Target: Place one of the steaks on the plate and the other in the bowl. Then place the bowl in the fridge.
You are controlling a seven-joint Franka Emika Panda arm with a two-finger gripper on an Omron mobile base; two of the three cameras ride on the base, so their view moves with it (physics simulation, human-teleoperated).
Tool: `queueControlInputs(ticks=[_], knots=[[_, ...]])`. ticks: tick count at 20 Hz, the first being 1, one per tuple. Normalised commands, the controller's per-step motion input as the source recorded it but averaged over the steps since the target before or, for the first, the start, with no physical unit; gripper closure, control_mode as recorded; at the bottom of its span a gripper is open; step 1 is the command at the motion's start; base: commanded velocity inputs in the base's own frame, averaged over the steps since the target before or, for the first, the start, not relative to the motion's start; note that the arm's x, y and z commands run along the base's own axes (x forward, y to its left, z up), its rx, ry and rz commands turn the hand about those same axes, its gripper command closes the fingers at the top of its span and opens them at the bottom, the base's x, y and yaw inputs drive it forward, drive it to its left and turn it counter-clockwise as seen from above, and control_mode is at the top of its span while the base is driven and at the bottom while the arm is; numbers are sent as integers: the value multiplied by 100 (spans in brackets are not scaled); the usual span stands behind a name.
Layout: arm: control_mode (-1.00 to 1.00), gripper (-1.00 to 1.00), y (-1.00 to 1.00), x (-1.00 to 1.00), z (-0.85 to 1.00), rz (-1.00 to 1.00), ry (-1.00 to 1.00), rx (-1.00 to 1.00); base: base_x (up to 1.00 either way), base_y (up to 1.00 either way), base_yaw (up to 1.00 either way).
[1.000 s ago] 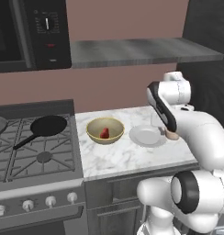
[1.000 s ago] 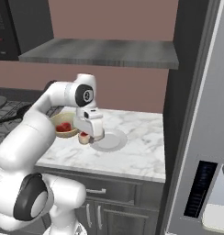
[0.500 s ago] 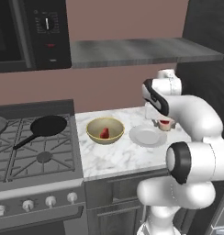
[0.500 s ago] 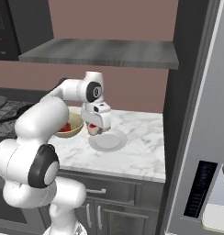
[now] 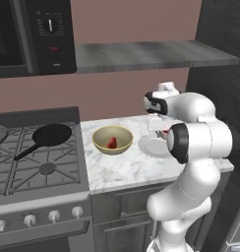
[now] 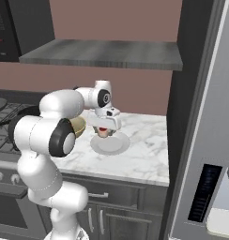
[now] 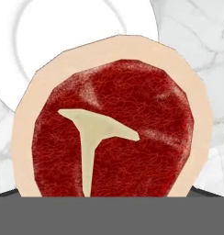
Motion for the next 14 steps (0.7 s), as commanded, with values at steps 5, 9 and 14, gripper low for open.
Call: queueControlInputs(ticks=[5, 9, 14], knots=[[-100, 100, 0, 27, -50, 28, -12, 13, 0, 0, 0], [-100, 100, 0, 25, -60, 20, 0, 8, 0, 0, 0], [-100, 100, -1, 43, -54, 17, -6, 2, 0, 0, 0]])
